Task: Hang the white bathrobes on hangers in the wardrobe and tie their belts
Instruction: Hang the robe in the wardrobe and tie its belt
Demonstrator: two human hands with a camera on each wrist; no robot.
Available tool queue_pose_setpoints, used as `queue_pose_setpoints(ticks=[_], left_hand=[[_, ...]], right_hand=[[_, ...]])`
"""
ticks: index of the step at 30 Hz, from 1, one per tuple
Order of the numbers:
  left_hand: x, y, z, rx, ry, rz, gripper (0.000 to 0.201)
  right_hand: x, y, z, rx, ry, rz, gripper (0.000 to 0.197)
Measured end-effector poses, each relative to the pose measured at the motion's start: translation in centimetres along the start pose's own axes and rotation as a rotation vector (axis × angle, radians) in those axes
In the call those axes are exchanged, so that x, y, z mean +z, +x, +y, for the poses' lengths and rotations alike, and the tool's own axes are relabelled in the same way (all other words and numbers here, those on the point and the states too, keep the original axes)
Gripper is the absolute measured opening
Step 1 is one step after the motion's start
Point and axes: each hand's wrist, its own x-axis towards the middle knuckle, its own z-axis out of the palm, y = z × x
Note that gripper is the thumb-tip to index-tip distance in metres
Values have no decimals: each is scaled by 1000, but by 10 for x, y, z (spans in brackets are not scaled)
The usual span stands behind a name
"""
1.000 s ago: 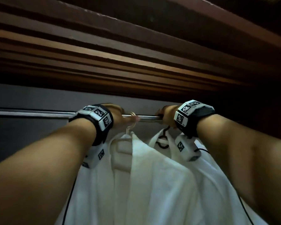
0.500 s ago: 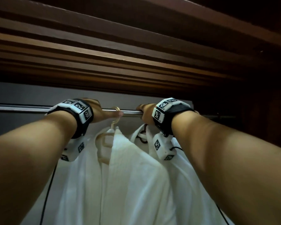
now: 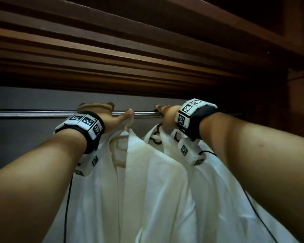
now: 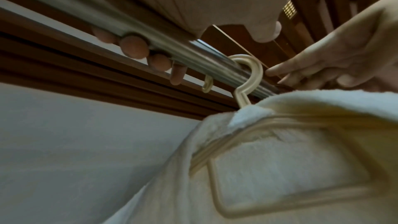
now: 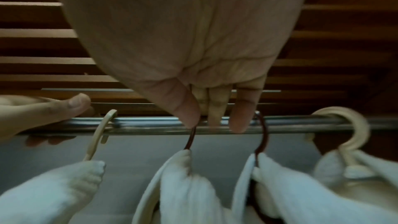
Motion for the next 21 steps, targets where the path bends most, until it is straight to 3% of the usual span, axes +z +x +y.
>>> queue_pose_setpoints(ticks=[3,8,10,12,14,16,18,21], left_hand=[[4,0,-5,81,27,116,101],[13,-16,-10,107,-3,275,95],[15,-22,-7,72,-135,280,90],[6,-42,18,85,-410,281,77],[-5,-86,65,266,-727,324,59],[-16,-148,125,617,-881,314,45],[-27,-218,186,961,-982,112,31],[-44,-339,268,1337,-905,-254,20]], right_hand=[[2,-36,10,45,67,66,72],[15,-123,30,129,146,66,50],[22,-167,42,231,170,-1,55],[27,-217,58,356,46,0,54],[25,-283,65,478,35,-68,49],[17,-361,67,619,58,-95,42],[13,-453,70,781,104,-76,37],[11,-615,57,1089,114,1,32]])
